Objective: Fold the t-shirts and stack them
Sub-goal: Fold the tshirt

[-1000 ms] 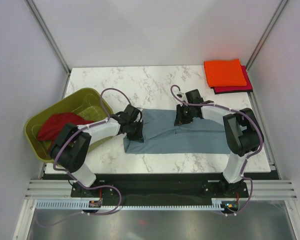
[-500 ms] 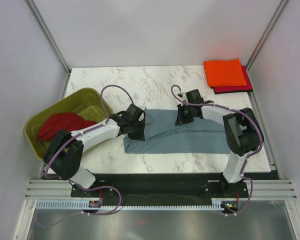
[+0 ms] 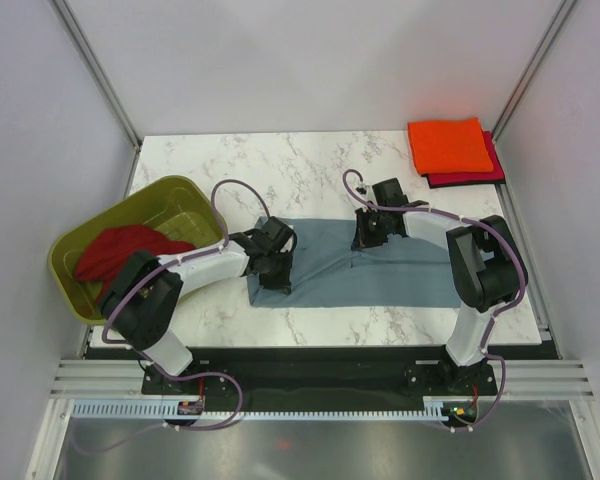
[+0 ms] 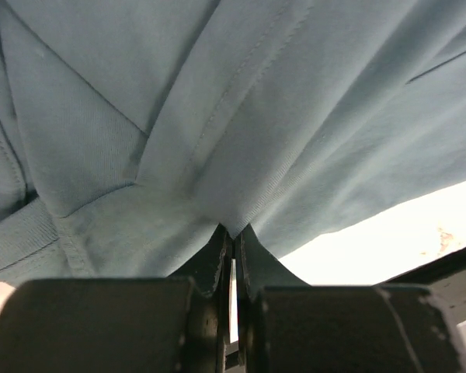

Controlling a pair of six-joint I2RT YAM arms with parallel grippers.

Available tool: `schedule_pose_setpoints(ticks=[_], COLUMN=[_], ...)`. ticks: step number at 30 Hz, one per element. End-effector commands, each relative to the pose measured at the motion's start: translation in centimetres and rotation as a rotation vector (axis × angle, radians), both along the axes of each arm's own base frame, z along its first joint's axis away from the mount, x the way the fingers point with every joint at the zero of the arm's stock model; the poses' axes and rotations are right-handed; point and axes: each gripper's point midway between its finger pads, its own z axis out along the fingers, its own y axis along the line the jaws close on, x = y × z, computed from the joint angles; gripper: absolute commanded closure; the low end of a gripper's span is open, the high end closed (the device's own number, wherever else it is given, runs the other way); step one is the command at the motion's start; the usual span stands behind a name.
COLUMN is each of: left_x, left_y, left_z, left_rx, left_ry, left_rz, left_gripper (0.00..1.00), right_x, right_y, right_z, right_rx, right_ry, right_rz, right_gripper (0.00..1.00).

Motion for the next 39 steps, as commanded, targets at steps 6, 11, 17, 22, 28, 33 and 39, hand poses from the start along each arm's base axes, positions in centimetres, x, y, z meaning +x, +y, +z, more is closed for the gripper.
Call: schedule_pose_setpoints(ticks=[6,11,17,22,28,33,39], left_x=[-1.0,-1.3,-2.0,-2.3,-2.1,-1.5,-1.4], left_y=[-0.9,-2.3,-3.3,-3.4,-2.2,0.4,0.5], left_z=[-0.5,1.3,2.5,2.2,0.2,-1.2,-0.4], left_rx=[-0.013,-0.058,-0.085,-0.073,0.029,0.202,0.200], left_ry=[0.027,-0.007,-0.018,-0.011,0.009,0.005,-0.006], left_rz=[0.010,-0.002,-0.002,0.001,0.018,0.042,0.035], left_gripper=[0.98,0.98,0.98,0.98,0.96,0.91,0.87], right_x=[1.3,1.3,1.2,0.9,0.9,1.1,1.0], right_y=[-0.8,-0.9,-1.1,-1.4,-1.8,-2.2,-2.6], right_z=[1.4,1.2,1.0,0.9,1.1,1.7,1.3], right_rx=[-0.023,-0.028,-0.039,-0.060,-0.075,-0.098,-0.123], right_ry=[-0.060,-0.057,-0.058,-0.056,-0.059,-0.074,-0.060], right_rz=[-0.027,-0.028,-0.027,-0.024,-0.025,-0.032,-0.027], right_gripper=[1.00,1.00,1.00,1.00,1.00,1.00,1.00])
